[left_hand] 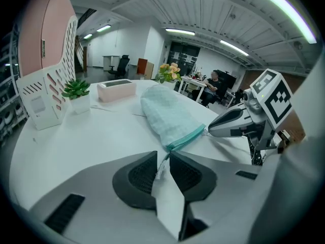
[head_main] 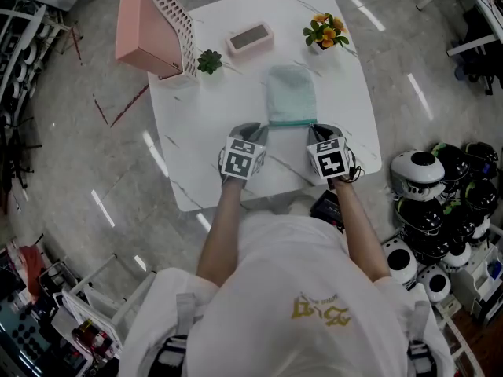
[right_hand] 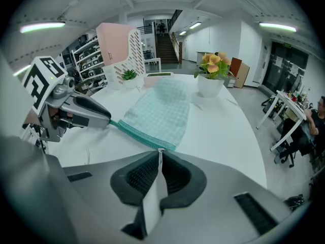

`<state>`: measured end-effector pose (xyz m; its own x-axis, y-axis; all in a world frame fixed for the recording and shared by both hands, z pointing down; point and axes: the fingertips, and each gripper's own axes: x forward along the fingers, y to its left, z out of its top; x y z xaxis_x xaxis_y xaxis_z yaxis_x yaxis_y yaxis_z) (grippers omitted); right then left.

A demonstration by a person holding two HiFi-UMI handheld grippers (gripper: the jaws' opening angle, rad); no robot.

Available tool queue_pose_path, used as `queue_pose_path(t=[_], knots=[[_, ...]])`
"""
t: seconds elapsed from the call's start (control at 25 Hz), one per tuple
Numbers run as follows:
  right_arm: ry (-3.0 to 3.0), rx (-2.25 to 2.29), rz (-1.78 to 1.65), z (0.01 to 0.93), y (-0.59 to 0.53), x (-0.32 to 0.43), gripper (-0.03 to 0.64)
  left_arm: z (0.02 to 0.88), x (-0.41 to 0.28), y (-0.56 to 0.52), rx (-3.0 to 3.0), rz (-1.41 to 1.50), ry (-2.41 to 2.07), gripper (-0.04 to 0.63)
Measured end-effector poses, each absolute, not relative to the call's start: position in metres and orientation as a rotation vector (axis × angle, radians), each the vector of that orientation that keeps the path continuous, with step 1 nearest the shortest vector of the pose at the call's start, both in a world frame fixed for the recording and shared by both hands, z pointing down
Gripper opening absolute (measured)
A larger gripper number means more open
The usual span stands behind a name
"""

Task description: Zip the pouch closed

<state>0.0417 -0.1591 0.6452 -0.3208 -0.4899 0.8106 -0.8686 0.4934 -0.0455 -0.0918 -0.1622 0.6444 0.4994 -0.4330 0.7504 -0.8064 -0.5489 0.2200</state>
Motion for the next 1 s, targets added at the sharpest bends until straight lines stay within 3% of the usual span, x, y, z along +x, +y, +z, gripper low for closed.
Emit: queue_pose_path(t=[0.4,0.48,0.56,1.0], knots=[[-2.003,1.228,0.608,0.613,-0.148,0.046,0.043,0.618,-0.094,-0.158,2.221,0.829,-1.143,0.199],[-2.012,1.297,0.565,0.597,-0.147,0.052,0.024,0.605,-0.094,-0.156,2.252,0.795,-1.172,0.180],[-2.027,1.370,0.528,0.580,-0.146,0.058,0.012,0.586,-0.092,-0.155,2.309,0.742,-1.212,0.099],[-2.134,1.508,0.491,0.533,-0.124,0.057,0.012,0.513,-0.083,-0.140,2.435,0.502,-1.290,0.017]])
